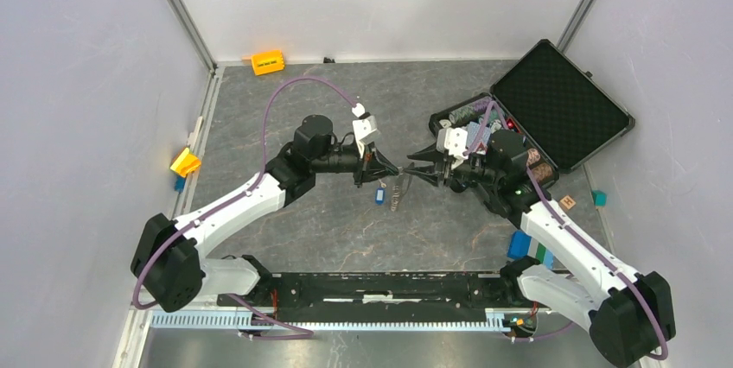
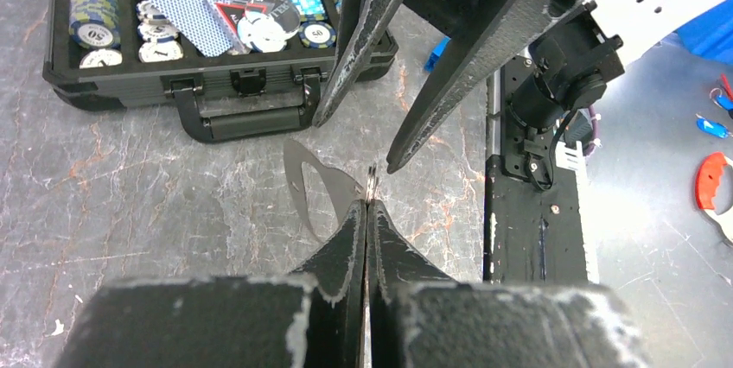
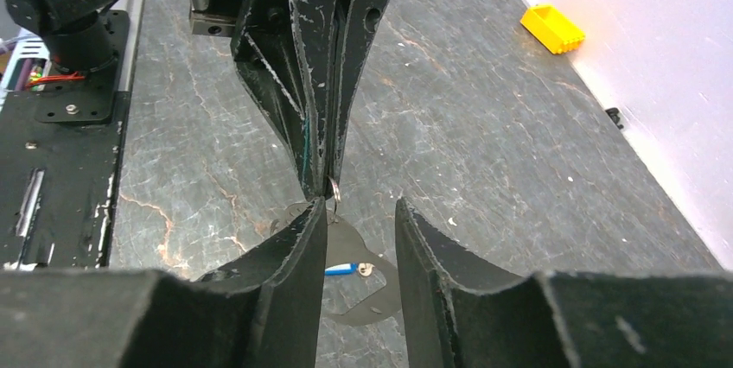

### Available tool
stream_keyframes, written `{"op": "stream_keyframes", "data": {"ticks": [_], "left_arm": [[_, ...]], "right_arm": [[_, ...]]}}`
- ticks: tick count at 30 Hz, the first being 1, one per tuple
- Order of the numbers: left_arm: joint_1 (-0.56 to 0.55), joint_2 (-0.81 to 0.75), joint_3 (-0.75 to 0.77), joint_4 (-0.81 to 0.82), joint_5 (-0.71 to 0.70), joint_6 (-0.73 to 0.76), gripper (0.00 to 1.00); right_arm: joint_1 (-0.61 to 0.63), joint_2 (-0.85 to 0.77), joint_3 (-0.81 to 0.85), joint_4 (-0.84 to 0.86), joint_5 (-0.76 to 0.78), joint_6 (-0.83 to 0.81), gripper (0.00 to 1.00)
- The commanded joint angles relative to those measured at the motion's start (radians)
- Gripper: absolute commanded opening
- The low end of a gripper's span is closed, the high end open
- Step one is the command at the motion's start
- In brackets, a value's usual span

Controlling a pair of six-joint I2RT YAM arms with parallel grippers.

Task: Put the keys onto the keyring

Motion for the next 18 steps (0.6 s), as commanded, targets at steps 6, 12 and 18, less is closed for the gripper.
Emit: {"op": "stream_keyframes", "data": {"ticks": [6, 12, 18], "left_arm": [[0.006, -0.042, -0.005, 0.085, 0.067, 0.065, 0.02], [0.005, -0.036, -0.007, 0.094, 0.075, 0.059, 0.02], [0.006, -0.033, -0.008, 0.098, 0.072, 0.065, 0.02]], "right_arm": [[-0.006, 0.007, -0.022, 0.069, -0.108, 0.034, 0.34], [-0.006, 0.025, -0.031, 0.086, -0.116, 0.049, 0.22], [-0.006, 0.032, -0.032, 0.108, -0.122, 0.064, 0.09]]}}
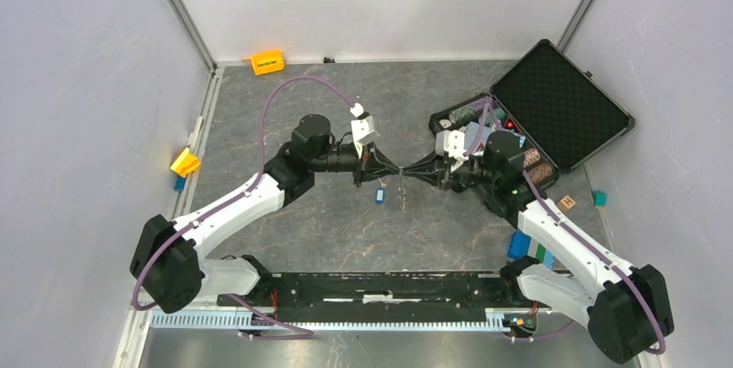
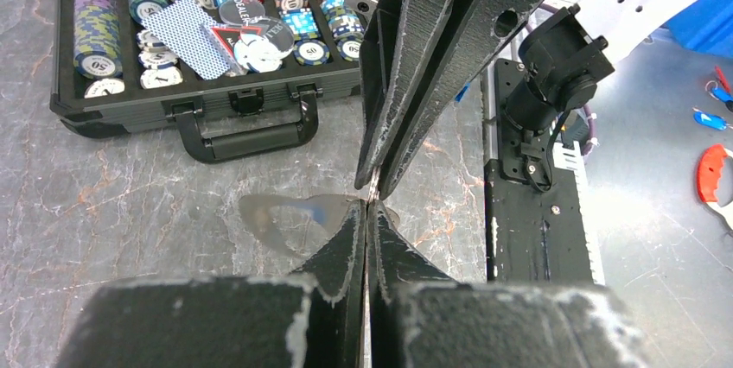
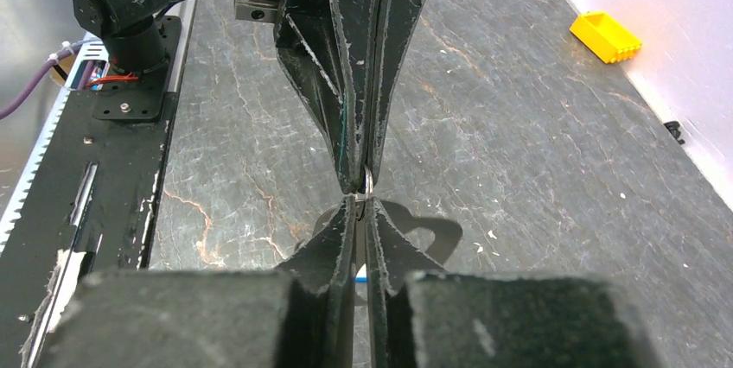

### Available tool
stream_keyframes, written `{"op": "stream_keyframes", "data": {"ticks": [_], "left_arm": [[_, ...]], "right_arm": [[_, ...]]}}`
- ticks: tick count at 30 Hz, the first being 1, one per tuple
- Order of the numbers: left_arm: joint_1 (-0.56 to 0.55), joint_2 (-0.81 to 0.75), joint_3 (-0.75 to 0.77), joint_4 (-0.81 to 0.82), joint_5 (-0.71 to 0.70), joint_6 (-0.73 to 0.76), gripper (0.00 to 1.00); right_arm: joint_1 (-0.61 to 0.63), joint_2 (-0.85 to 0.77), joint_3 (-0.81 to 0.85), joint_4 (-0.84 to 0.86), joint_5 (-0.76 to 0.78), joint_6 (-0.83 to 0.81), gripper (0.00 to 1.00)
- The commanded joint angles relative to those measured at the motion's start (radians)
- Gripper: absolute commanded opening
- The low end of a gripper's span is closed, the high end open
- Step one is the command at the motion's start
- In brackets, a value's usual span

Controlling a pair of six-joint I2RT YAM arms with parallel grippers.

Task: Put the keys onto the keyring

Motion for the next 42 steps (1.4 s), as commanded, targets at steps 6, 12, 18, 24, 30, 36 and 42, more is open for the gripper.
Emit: {"op": "stream_keyframes", "data": {"ticks": [6, 12, 18, 24, 30, 36, 42], "left_arm": [[0.003, -0.020, -0.010, 0.064, 0.018, 0.053, 0.02], [0.003, -0.027, -0.020, 0.062, 0.027, 0.070, 0.02], [0.003, -0.039, -0.019, 0.017, 0.051, 0.154, 0.02], [0.003, -0.023, 0.050, -0.119, 0.036, 0.278, 0.18], [0.001, 0.010, 0.170, -0.347, 0.023, 0.470, 0.31], [-0.007, 0.034, 0.213, -0.453, 0.058, 0.621, 0.35], [-0.009, 0.058, 0.218, -0.459, 0.066, 0.704, 0.34]], "right_arm": [[-0.004, -0.009, -0.012, 0.063, -0.016, 0.023, 0.00], [-0.004, -0.024, -0.011, 0.032, 0.020, -0.011, 0.00], [-0.005, -0.028, -0.002, -0.005, 0.056, -0.042, 0.00], [0.008, -0.015, 0.047, -0.121, 0.106, -0.108, 0.00], [0.037, -0.015, 0.107, -0.253, 0.180, -0.190, 0.00], [0.109, 0.006, 0.178, -0.379, 0.271, -0.262, 0.00], [0.152, 0.020, 0.214, -0.435, 0.321, -0.297, 0.00]]}}
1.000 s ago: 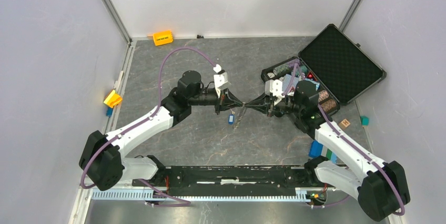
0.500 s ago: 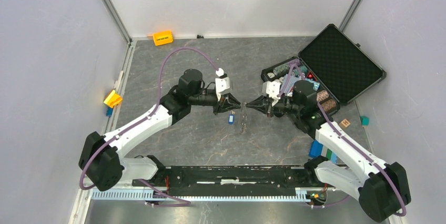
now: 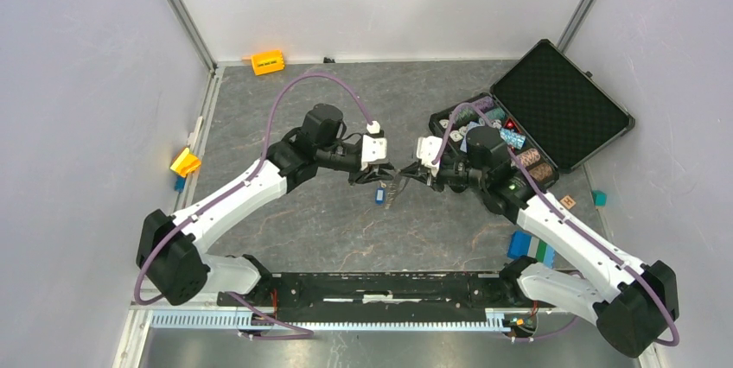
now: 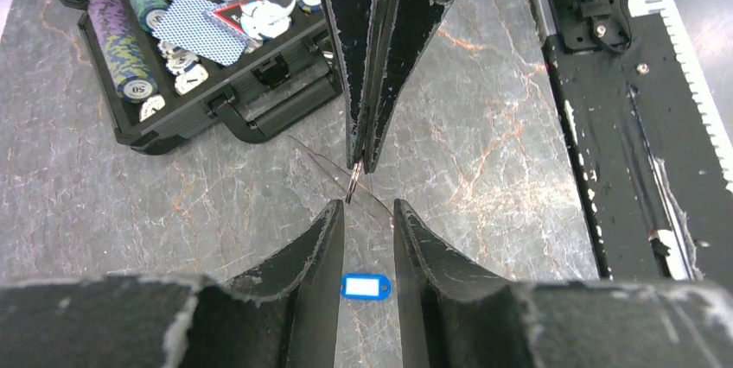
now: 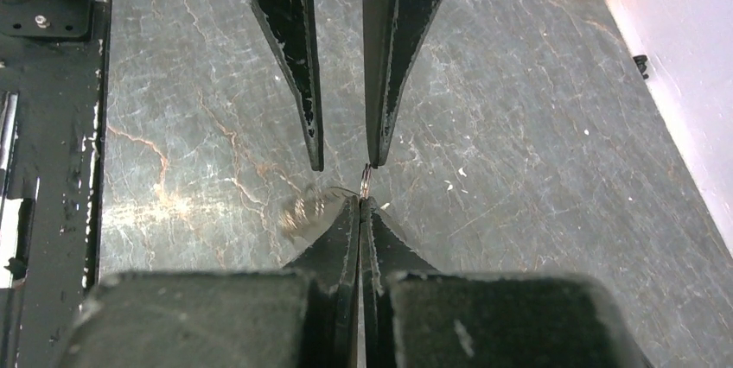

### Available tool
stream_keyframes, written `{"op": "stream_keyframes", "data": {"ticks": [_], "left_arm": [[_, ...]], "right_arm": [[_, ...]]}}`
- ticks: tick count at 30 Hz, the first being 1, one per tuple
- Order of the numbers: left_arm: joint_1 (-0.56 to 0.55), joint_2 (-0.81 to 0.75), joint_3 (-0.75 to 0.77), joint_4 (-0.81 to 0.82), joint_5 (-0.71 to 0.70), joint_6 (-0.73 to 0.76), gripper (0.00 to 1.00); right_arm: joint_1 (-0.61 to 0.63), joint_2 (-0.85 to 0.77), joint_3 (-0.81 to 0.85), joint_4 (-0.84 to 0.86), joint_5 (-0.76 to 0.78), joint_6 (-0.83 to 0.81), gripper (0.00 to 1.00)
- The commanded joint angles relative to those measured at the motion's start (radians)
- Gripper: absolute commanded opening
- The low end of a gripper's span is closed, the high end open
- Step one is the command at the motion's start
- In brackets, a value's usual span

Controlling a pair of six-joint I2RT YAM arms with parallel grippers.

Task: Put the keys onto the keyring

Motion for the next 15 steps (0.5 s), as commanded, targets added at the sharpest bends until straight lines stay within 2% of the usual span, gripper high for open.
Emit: {"op": "stream_keyframes", "data": {"ticks": [1, 15], "left_arm": [[-0.004, 0.015, 0.043, -0.044, 0.038, 0.139, 0.34], [-0.022, 0.064, 0.077, -0.100, 0.047, 0.238, 0.31]], "right_arm": [[0.023, 0.009, 0.065, -0.053, 0.057, -0.050, 0.00], [0.042, 0.036, 0.072, -0.071, 0.033, -0.059, 0.00]]}}
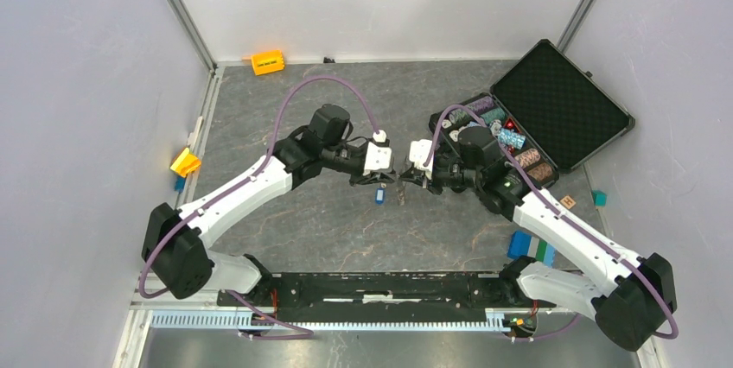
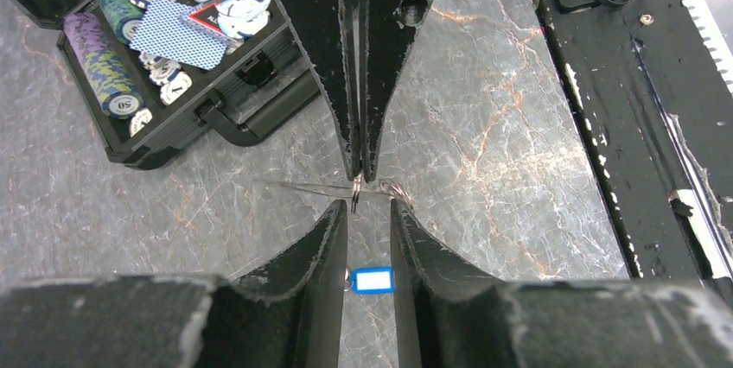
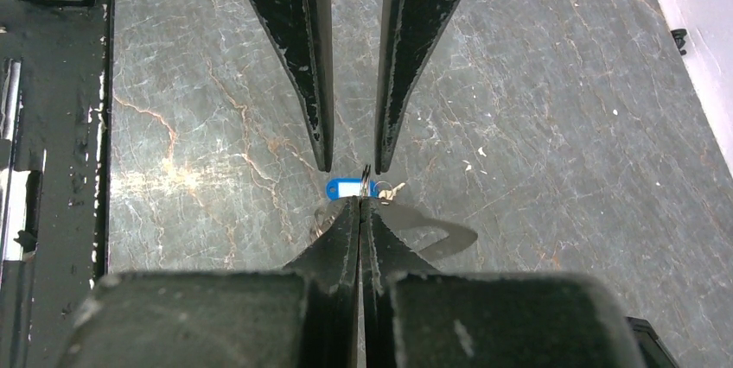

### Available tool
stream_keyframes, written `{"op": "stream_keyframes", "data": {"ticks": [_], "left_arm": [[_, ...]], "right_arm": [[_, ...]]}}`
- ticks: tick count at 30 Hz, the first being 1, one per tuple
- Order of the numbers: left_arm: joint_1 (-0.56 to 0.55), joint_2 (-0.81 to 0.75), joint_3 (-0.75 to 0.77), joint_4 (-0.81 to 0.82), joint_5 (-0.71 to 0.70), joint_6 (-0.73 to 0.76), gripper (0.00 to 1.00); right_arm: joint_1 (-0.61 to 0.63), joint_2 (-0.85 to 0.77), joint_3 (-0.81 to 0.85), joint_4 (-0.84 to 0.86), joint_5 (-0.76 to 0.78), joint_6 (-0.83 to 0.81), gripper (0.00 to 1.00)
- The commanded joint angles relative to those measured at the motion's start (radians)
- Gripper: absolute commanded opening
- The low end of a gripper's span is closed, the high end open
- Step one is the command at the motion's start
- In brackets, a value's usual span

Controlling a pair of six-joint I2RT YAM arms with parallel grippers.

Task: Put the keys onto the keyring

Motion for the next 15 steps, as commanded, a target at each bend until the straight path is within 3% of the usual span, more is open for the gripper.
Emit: {"op": "stream_keyframes", "data": {"ticks": [1, 9, 15], "left_arm": [[-0.010, 0.021, 0.045, -0.007, 0.031, 0.067, 0.30], [-0.015, 0.037, 0.045, -0.007, 0.038, 0.088, 0.24], [-0.015, 0.035, 0.033, 0.031, 0.038, 0.058, 0.10]], "right_arm": [[0.005, -0.003, 0.043, 0.032, -0.015, -0.007, 0.00], [0.006, -0.010, 0.029, 0.046, -0.032, 0.001, 0.00], [0.006, -0.019, 0.016, 0.058, -0.037, 0.006, 0.00]]}}
